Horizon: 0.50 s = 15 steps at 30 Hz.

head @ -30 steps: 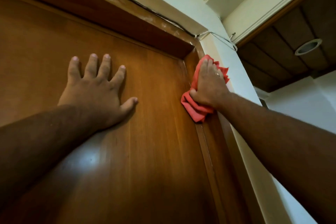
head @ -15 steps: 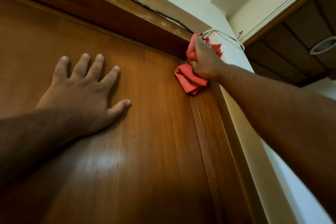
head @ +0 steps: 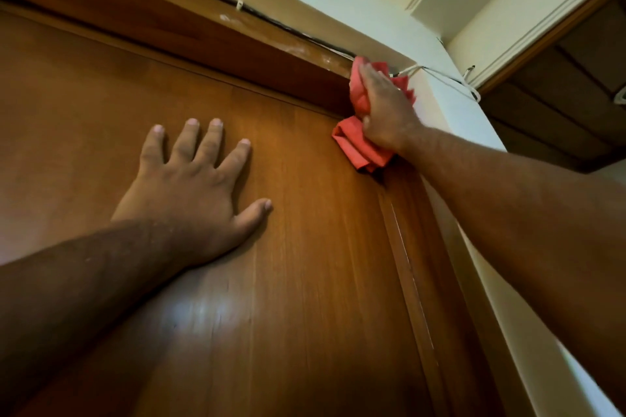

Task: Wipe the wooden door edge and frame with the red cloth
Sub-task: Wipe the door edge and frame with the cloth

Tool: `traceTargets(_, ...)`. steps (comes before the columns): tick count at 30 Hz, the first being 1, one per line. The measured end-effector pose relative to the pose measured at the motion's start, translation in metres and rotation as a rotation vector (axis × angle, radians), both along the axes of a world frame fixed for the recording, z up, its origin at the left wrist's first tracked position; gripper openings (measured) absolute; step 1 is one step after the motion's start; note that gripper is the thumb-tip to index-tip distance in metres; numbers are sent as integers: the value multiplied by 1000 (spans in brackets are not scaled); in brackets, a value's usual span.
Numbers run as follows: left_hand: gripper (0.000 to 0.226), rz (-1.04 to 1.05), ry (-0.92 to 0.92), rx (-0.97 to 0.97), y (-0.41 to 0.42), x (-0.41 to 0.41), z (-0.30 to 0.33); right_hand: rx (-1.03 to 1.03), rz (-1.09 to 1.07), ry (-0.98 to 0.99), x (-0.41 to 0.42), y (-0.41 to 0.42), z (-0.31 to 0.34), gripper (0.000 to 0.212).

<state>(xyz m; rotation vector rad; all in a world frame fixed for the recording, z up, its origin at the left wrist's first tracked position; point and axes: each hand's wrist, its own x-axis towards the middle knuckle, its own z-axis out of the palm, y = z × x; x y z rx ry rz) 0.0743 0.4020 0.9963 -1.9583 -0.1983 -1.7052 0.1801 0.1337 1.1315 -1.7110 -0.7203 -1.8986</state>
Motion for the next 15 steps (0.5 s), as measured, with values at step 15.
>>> traceTargets(15, 97, 25, 37, -48, -7, -7, -9, 52, -14, 156, -9, 6, 5, 98)
